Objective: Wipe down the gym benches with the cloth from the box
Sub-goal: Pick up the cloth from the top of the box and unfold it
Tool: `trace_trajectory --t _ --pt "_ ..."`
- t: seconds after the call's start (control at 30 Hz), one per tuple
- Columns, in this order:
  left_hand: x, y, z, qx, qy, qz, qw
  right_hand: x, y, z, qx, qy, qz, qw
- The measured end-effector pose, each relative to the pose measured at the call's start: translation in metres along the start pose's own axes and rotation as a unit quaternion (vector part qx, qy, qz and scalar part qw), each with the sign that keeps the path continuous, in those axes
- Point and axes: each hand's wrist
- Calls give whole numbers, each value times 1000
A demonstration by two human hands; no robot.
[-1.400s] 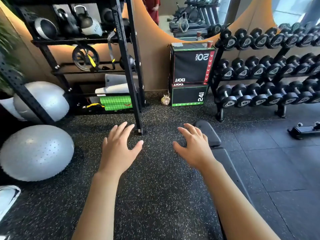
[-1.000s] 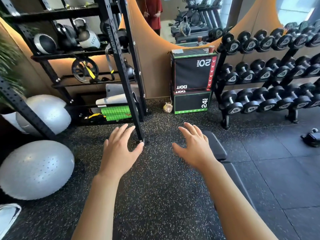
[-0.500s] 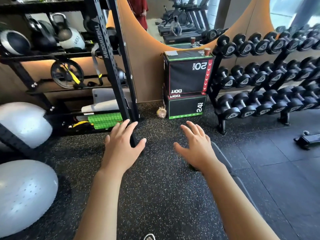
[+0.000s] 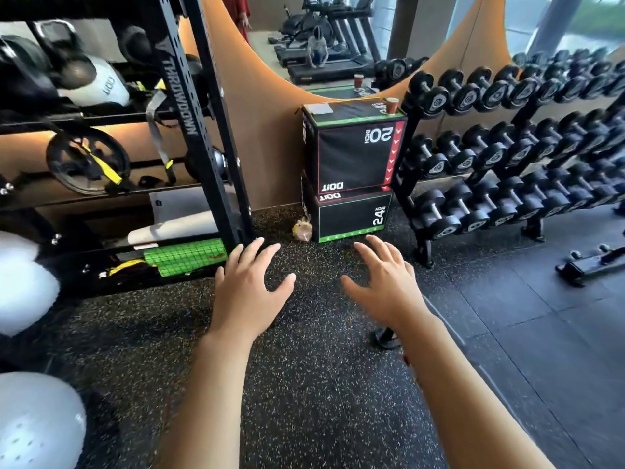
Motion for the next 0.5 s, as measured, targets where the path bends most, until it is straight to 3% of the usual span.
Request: trace_trajectory --t 0.5 --pt "55 -171 6 0 2 -11 1000 13 -179 -32 -16 -9 8 1000"
Point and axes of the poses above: each hand's wrist, its own y-axis away from the middle knuckle, its own x-axis out of the palm, z = x × y, and after that the axes turned 8 degrees about x, right-handed
